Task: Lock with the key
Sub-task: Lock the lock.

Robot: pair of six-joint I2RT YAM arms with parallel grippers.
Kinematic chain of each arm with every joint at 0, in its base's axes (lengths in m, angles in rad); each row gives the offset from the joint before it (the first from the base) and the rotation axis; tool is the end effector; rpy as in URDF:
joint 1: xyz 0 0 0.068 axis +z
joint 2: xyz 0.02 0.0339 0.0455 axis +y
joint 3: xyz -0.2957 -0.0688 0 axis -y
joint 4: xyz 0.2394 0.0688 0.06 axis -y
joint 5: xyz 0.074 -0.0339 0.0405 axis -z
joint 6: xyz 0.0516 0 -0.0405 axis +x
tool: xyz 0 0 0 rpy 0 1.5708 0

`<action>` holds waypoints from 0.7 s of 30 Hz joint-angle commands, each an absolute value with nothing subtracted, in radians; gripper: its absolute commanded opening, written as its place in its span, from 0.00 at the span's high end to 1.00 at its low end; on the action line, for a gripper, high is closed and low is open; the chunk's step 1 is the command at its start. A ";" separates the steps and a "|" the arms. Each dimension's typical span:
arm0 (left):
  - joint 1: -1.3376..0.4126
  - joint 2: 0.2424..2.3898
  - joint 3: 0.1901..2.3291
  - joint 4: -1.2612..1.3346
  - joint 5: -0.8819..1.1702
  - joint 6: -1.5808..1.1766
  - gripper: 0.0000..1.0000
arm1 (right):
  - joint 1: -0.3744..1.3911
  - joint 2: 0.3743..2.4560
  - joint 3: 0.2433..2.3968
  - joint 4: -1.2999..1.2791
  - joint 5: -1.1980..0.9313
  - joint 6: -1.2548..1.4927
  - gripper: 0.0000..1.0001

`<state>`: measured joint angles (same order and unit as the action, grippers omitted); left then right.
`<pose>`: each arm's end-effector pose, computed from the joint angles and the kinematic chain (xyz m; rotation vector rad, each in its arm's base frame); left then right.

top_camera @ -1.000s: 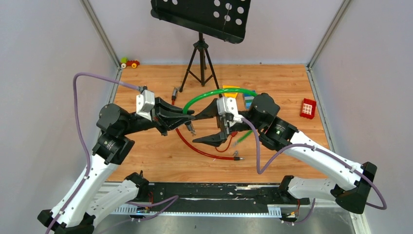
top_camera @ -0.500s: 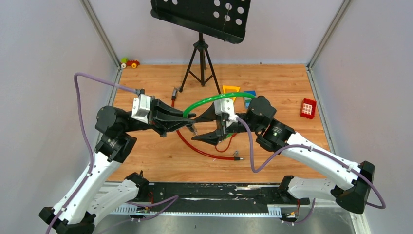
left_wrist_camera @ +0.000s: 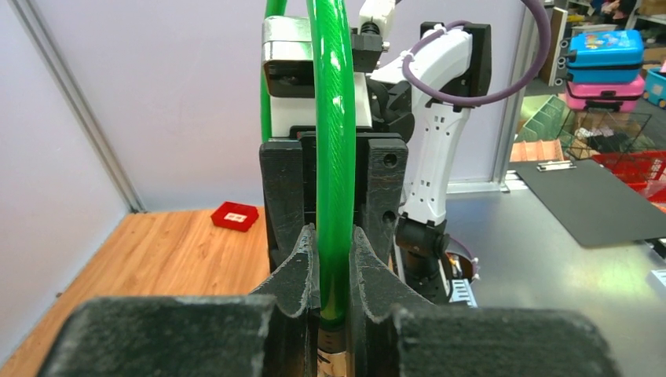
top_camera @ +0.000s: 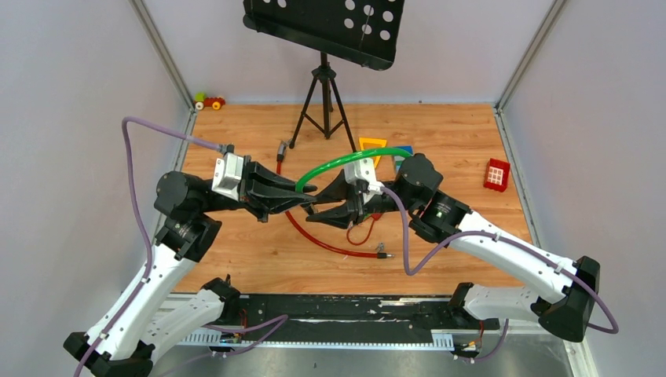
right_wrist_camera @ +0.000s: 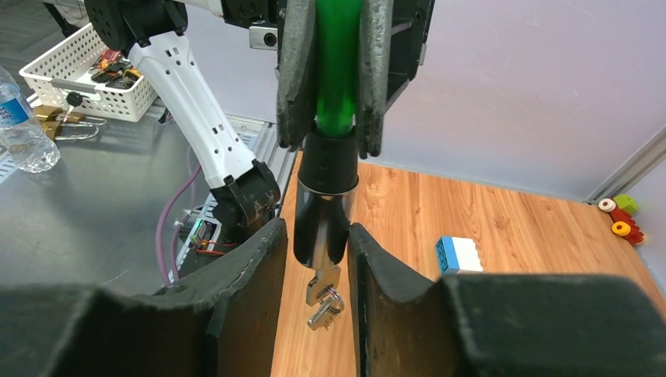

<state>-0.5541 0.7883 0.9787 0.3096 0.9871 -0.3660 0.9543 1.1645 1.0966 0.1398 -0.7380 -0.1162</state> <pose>0.0838 -0.1025 0.4765 1.0506 0.9596 -1.2970 0.1208 0.2305 0.4368 -1.3194 0.9858 1.2023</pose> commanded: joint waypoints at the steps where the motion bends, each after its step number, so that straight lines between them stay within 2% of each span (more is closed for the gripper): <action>1: -0.557 0.778 0.993 0.405 1.020 -0.382 1.00 | 0.953 1.171 1.108 0.177 -0.746 -0.100 0.71; 5: -0.557 0.764 0.990 0.352 0.933 -0.356 1.00 | 0.953 1.167 1.091 0.211 -0.585 -0.098 0.99; 12: -0.557 0.740 0.991 0.210 0.617 -0.271 1.00 | 0.955 1.168 1.042 0.324 -0.207 -0.106 1.00; 21: -0.598 0.796 1.020 0.164 0.139 -0.280 1.00 | 1.021 1.318 1.090 0.498 0.332 -0.186 1.00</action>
